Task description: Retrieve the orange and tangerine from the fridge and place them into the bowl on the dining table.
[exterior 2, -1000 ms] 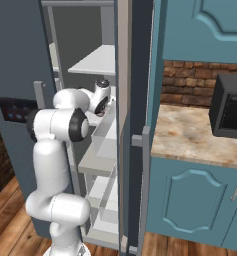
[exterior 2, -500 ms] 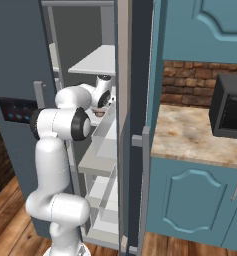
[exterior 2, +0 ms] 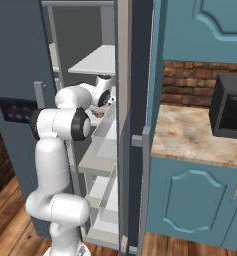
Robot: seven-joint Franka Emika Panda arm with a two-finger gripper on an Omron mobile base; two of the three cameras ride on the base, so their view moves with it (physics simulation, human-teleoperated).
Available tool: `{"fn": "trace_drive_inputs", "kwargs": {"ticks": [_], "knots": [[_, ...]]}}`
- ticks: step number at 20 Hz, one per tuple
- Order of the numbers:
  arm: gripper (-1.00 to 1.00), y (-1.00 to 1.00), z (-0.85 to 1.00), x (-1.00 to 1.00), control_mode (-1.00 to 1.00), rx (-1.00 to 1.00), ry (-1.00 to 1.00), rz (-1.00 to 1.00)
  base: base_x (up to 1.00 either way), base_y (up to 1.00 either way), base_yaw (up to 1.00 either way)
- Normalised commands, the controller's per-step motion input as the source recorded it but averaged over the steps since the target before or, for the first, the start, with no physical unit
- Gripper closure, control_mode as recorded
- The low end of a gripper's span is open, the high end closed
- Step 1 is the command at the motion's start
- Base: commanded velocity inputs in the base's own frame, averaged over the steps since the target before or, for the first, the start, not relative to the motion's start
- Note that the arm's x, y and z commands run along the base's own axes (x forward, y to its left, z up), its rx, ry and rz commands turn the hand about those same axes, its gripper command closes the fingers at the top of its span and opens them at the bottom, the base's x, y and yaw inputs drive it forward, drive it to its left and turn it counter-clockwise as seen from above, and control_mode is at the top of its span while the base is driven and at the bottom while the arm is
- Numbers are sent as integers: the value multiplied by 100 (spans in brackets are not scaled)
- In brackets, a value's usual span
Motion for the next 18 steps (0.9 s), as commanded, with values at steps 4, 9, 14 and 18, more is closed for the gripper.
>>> {"fn": "trace_drive_inputs", "kwargs": {"ticks": [4, 9, 14, 18], "knots": [[100, 0, -74, -25, -100, 0, 3, 0, 0, 0, 0], [100, 0, -71, -27, -100, 0, 2, 0, 0, 0, 0], [100, 0, -61, -29, -100, 0, 1, 0, 0, 0, 0], [100, 0, -64, -81, -100, 0, 3, 0, 0, 0, 0]]}}
